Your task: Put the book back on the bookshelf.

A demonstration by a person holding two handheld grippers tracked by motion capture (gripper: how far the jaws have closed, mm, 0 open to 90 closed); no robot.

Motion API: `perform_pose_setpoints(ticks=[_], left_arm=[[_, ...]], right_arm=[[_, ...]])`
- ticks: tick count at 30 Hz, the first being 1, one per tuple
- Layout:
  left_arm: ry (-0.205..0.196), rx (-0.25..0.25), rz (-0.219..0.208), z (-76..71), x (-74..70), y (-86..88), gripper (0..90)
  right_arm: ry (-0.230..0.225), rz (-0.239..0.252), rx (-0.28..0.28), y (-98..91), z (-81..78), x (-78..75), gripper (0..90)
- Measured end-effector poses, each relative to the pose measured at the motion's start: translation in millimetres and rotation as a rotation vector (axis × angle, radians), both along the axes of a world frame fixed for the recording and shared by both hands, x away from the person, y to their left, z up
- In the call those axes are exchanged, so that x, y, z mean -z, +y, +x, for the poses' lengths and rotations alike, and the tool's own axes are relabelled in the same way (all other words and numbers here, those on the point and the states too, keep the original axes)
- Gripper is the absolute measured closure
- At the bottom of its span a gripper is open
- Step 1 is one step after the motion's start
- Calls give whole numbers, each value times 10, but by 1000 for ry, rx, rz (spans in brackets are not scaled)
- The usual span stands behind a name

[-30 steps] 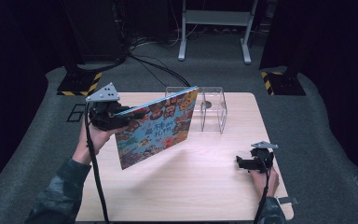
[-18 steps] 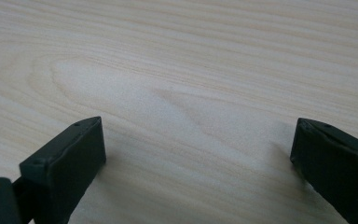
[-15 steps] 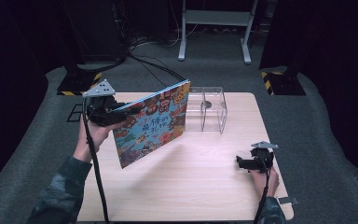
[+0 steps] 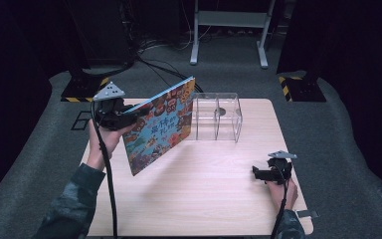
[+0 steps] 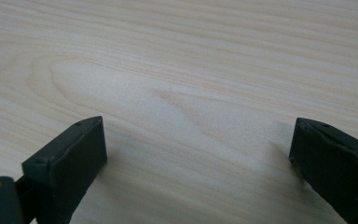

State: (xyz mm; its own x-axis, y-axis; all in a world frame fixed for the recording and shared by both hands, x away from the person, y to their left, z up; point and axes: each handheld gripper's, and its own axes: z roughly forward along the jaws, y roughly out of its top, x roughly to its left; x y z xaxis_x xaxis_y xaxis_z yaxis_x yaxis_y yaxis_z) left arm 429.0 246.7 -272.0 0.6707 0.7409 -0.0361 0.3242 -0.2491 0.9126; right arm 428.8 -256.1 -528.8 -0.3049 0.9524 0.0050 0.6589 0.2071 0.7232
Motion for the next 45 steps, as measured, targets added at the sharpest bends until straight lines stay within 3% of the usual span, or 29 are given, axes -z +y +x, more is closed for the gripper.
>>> perform_pose_setpoints(ticks=[17, 30, 45], left_arm=[[-2, -108, -68, 193, 159, -238, 802], [-46, -204, -105, 257, 323, -447, 802], [-60, -251, -136, 368, 466, -572, 802]], right_arm=[[-3, 11, 16, 4, 0, 0, 42], [-5, 16, 16, 3, -2, -4, 55], [-8, 15, 11, 3, -3, -4, 63]])
